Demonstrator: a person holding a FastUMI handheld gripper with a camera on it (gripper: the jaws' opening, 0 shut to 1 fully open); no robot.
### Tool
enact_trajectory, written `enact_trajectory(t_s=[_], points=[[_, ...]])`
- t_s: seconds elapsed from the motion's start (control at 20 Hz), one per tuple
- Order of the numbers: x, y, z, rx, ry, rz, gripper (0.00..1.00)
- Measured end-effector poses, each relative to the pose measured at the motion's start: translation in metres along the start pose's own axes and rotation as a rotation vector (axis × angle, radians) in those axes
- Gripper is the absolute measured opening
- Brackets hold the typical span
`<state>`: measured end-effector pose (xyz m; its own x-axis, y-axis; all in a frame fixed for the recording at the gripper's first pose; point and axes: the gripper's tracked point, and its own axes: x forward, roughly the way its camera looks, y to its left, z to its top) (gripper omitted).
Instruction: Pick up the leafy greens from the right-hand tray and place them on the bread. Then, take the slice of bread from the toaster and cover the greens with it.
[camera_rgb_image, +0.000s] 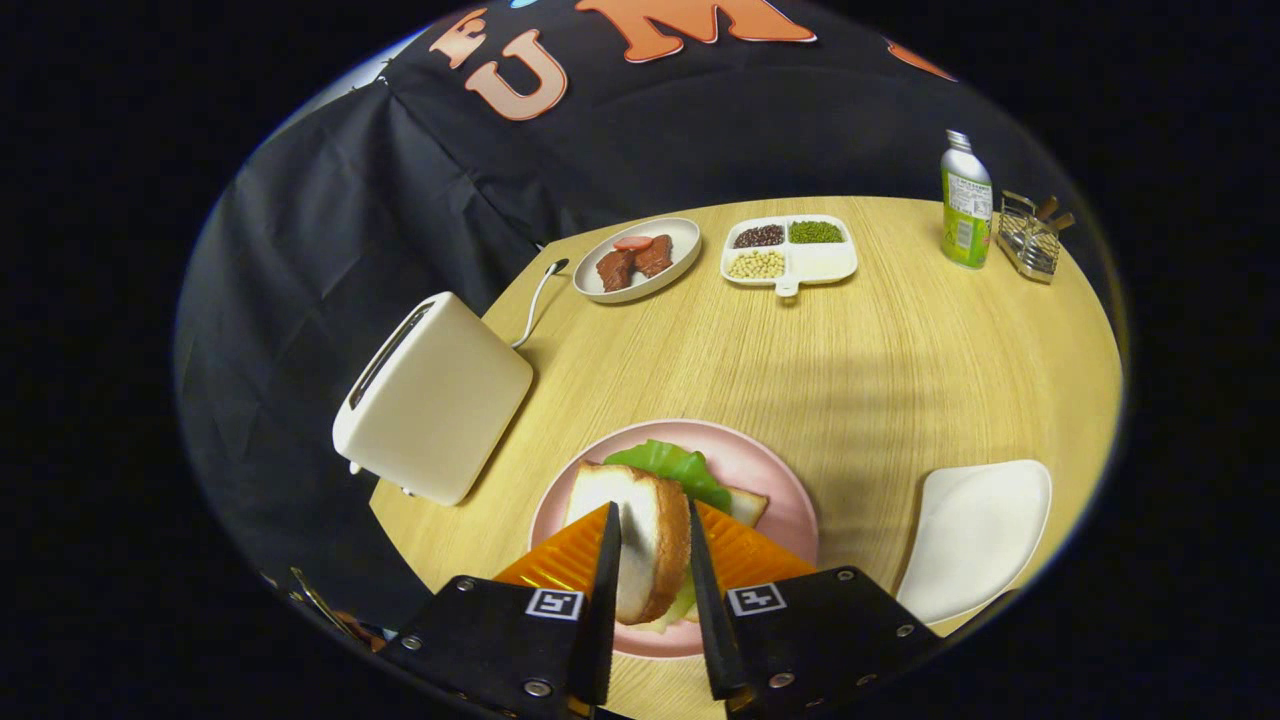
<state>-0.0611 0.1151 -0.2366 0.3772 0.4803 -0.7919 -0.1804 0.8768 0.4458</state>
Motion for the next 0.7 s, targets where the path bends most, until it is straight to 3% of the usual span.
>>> enact_trajectory(t_s=[0.1,0.35,0.7], points=[[-0.002,-0.002,0.010,-0.041,-0.028,-0.041,0.49],[-0.012,0.007,0.028,-0.066,-0.062,-0.042,0.69],[-0.014,0.012,0.038,-0.106,-0.106,-0.067,0.82]])
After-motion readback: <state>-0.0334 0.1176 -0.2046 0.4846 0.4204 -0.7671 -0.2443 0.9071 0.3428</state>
